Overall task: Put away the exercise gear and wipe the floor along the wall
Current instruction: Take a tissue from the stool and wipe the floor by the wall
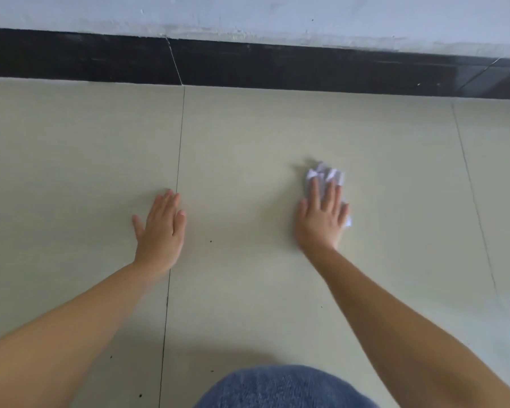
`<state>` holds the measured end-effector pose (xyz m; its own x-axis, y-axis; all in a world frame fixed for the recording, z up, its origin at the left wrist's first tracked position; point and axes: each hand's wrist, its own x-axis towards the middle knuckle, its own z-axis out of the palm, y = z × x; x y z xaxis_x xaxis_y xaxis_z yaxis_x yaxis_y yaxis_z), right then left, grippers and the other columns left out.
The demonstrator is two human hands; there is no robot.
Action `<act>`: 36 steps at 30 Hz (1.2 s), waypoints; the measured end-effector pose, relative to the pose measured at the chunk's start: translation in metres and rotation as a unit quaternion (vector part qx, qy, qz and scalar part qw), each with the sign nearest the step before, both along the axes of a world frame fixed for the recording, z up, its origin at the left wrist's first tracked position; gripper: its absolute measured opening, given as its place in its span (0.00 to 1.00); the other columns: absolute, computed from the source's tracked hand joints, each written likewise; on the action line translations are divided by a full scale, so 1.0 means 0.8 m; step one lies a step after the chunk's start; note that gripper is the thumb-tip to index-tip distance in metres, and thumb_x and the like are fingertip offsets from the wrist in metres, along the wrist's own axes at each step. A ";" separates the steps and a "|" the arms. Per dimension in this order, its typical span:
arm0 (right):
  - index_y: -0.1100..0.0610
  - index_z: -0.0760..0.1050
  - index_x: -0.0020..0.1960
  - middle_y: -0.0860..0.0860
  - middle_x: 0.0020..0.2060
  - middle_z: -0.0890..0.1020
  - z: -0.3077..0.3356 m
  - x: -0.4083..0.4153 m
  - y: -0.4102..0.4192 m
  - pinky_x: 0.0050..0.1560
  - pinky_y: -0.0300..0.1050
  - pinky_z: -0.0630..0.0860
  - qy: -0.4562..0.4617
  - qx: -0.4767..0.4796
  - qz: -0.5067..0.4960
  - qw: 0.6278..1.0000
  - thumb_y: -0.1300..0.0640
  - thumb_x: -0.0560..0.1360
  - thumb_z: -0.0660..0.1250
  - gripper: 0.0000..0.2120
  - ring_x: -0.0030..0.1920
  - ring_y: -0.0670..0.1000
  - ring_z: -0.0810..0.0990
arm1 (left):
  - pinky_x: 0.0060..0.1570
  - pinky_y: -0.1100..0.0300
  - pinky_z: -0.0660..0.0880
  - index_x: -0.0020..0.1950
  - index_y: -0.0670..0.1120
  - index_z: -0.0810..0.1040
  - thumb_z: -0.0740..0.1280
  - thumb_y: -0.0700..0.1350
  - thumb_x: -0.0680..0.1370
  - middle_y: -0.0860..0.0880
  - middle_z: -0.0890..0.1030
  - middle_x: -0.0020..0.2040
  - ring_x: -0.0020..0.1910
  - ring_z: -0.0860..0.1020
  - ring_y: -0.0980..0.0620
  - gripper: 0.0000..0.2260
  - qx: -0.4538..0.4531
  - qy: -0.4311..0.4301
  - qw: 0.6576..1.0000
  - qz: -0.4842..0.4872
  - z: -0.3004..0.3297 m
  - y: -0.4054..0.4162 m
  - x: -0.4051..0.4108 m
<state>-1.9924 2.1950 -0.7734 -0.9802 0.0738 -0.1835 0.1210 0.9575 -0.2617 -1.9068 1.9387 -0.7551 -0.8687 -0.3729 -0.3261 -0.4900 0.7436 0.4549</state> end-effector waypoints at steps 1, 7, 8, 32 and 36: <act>0.49 0.53 0.77 0.55 0.77 0.51 -0.004 0.031 -0.053 0.74 0.56 0.43 0.007 -0.013 0.095 0.995 0.46 0.79 0.44 0.27 0.77 0.55 0.47 | 0.72 0.43 0.42 0.75 0.46 0.60 0.49 0.47 0.83 0.50 0.62 0.75 0.75 0.57 0.53 0.20 0.025 0.018 0.999 0.027 0.003 0.000 -0.002; 0.45 0.61 0.74 0.49 0.75 0.62 -0.001 0.210 -0.168 0.73 0.57 0.47 -0.045 0.018 0.557 0.829 0.43 0.78 0.43 0.26 0.76 0.51 0.57 | 0.73 0.50 0.57 0.75 0.43 0.61 0.50 0.48 0.83 0.46 0.66 0.73 0.73 0.63 0.48 0.20 0.069 0.056 0.995 0.048 0.026 -0.019 -0.011; 0.44 0.62 0.73 0.49 0.74 0.64 -0.004 0.206 -0.155 0.72 0.55 0.50 -0.031 0.018 0.551 0.834 0.43 0.77 0.44 0.26 0.75 0.50 0.59 | 0.73 0.50 0.57 0.75 0.44 0.61 0.50 0.48 0.83 0.46 0.66 0.73 0.73 0.63 0.48 0.20 0.066 0.055 0.995 0.039 0.028 -0.021 -0.011; 0.45 0.60 0.74 0.50 0.74 0.63 -0.010 0.171 -0.018 0.72 0.54 0.52 -0.009 0.024 0.422 0.906 0.45 0.82 0.41 0.23 0.74 0.50 0.59 | 0.71 0.39 0.46 0.77 0.50 0.51 0.51 0.53 0.82 0.48 0.45 0.78 0.77 0.44 0.49 0.24 -0.067 -0.112 0.981 -0.142 0.004 0.098 -0.053; 0.50 0.54 0.77 0.56 0.75 0.61 -0.013 0.119 0.180 0.62 0.54 0.64 0.008 0.073 0.270 0.960 0.52 0.79 0.50 0.26 0.75 0.55 0.57 | 0.71 0.39 0.48 0.77 0.50 0.44 0.50 0.53 0.82 0.47 0.38 0.78 0.76 0.40 0.48 0.27 -0.119 -0.150 0.965 -0.181 -0.002 0.101 -0.050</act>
<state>-1.8975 2.3393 -0.7834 -0.8851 -0.4229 -0.1942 -0.4072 0.9058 -0.1169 -1.9467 2.0192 -0.7567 -0.8362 -0.1587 -0.5249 -0.2619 0.9566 0.1279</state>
